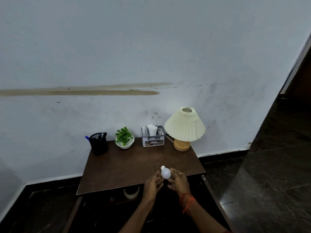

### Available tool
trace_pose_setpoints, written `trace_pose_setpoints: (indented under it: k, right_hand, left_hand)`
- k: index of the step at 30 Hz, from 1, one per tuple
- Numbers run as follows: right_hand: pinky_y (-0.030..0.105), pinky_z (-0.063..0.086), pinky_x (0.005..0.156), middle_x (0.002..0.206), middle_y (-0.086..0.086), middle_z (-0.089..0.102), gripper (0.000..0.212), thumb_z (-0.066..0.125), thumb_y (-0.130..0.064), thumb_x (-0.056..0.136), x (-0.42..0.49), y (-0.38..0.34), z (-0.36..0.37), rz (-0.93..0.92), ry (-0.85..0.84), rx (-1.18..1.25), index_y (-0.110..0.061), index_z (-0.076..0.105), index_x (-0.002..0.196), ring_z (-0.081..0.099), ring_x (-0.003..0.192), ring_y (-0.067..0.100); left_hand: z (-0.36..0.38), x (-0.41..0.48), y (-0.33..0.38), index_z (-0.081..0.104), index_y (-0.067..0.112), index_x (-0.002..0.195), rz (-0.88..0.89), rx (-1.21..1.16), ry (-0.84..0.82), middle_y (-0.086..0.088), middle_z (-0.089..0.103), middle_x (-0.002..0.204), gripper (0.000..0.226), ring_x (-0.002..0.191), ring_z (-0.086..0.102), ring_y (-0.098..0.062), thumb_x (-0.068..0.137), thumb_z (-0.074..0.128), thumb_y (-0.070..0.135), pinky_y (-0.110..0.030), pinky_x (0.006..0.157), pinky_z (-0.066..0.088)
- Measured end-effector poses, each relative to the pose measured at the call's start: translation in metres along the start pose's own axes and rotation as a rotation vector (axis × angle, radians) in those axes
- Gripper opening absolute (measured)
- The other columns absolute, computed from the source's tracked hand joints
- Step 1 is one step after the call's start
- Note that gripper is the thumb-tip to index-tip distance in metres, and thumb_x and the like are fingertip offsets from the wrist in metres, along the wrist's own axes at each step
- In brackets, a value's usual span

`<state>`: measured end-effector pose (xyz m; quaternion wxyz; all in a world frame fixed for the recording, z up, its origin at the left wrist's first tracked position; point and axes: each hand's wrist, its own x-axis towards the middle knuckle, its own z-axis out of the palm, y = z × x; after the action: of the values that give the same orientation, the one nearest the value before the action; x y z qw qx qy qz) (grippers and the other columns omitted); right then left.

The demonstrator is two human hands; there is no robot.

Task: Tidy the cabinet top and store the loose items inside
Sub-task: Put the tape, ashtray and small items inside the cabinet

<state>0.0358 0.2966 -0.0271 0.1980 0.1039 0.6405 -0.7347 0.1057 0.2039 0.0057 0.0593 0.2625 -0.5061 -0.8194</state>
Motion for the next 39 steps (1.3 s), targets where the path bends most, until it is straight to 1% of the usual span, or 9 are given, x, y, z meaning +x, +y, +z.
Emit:
trace_pose_setpoints:
  k: [4, 9, 12, 20, 26, 30, 33, 36, 39]
  right_hand:
    - [0.033, 0.054, 0.071, 0.109, 0.009, 0.068, 0.020, 0.051, -0.016, 0.094, -0.025, 0.018, 0.004, -0.003, 0.001, -0.020, -0.014, 0.063, 0.110, 0.067, 0.096, 0.022]
    - [0.032, 0.053, 0.068, 0.112, 0.011, 0.067, 0.020, 0.052, -0.016, 0.094, -0.041, 0.047, 0.001, 0.028, 0.020, -0.036, -0.012, 0.063, 0.110, 0.067, 0.098, 0.024]
    - [0.032, 0.053, 0.068, 0.114, 0.012, 0.066, 0.020, 0.051, -0.016, 0.094, -0.046, 0.058, -0.003, 0.043, 0.023, -0.081, -0.014, 0.063, 0.110, 0.066, 0.098, 0.024]
    - [0.032, 0.053, 0.069, 0.110, 0.008, 0.068, 0.018, 0.051, -0.016, 0.094, -0.037, 0.069, -0.007, 0.082, 0.022, -0.168, -0.016, 0.063, 0.108, 0.067, 0.097, 0.019]
    - [0.030, 0.053, 0.069, 0.104, 0.004, 0.070, 0.019, 0.052, -0.015, 0.092, -0.011, 0.078, -0.006, 0.109, 0.021, -0.221, -0.018, 0.065, 0.106, 0.067, 0.094, 0.014]
    - [0.031, 0.055, 0.072, 0.104, -0.001, 0.069, 0.021, 0.056, -0.014, 0.087, 0.015, 0.083, -0.002, 0.142, 0.009, -0.246, -0.024, 0.068, 0.101, 0.065, 0.096, 0.014]
    - [0.029, 0.058, 0.070, 0.102, -0.004, 0.070, 0.025, 0.058, -0.014, 0.082, 0.038, 0.087, 0.001, 0.156, 0.019, -0.305, -0.030, 0.070, 0.096, 0.065, 0.093, 0.014]
    - [0.037, 0.059, 0.081, 0.100, 0.000, 0.073, 0.021, 0.062, -0.032, 0.070, 0.075, 0.109, -0.002, 0.171, 0.047, -0.373, -0.034, 0.071, 0.089, 0.068, 0.090, 0.016]
    - [0.045, 0.054, 0.091, 0.109, 0.011, 0.071, 0.041, 0.059, -0.042, 0.059, 0.115, 0.142, -0.006, 0.214, 0.070, -0.438, -0.025, 0.069, 0.095, 0.066, 0.101, 0.029]
  left_hand:
    - [-0.017, -0.021, -0.006, 0.070, 0.011, 0.099, 0.013, 0.023, 0.015, -0.006, 0.072, 0.101, 0.030, 0.097, 0.065, -0.019, 0.095, 0.041, 0.007, -0.025, 0.080, 0.052]
    - [-0.031, -0.037, -0.024, 0.069, 0.014, 0.091, -0.027, 0.057, 0.035, 0.001, 0.072, 0.090, 0.031, 0.092, 0.065, -0.016, 0.095, 0.039, 0.006, -0.026, 0.082, 0.050]
    - [-0.039, -0.037, -0.038, 0.069, 0.013, 0.091, -0.059, 0.064, 0.052, -0.002, 0.071, 0.093, 0.031, 0.095, 0.064, -0.018, 0.095, 0.039, 0.005, -0.028, 0.084, 0.050]
    - [-0.051, -0.009, -0.062, 0.070, 0.013, 0.092, -0.125, 0.080, 0.064, -0.004, 0.069, 0.099, 0.030, 0.099, 0.064, -0.021, 0.094, 0.041, 0.006, -0.031, 0.087, 0.051]
    - [-0.056, 0.030, -0.075, 0.071, 0.015, 0.089, -0.176, 0.119, 0.086, -0.005, 0.070, 0.099, 0.033, 0.101, 0.063, -0.023, 0.091, 0.041, 0.002, -0.040, 0.098, 0.048]
    - [-0.062, 0.063, -0.086, 0.072, 0.017, 0.093, -0.170, 0.169, 0.083, -0.003, 0.072, 0.097, 0.038, 0.094, 0.065, -0.020, 0.085, 0.043, -0.006, -0.033, 0.083, 0.053]
    - [-0.067, 0.095, -0.099, 0.073, 0.012, 0.078, -0.204, 0.193, 0.124, -0.004, 0.071, 0.077, 0.037, 0.073, 0.064, -0.019, 0.082, 0.043, -0.011, -0.029, 0.070, 0.050]
    - [-0.071, 0.125, -0.114, 0.061, 0.005, 0.066, -0.226, 0.233, 0.181, -0.014, 0.062, 0.072, 0.027, 0.072, 0.055, -0.024, 0.081, 0.045, -0.010, -0.034, 0.071, 0.044]
    - [-0.072, 0.152, -0.124, 0.050, 0.006, 0.056, -0.245, 0.300, 0.239, -0.010, 0.050, 0.062, 0.038, 0.062, 0.046, -0.021, 0.086, 0.040, -0.014, -0.029, 0.062, 0.039]
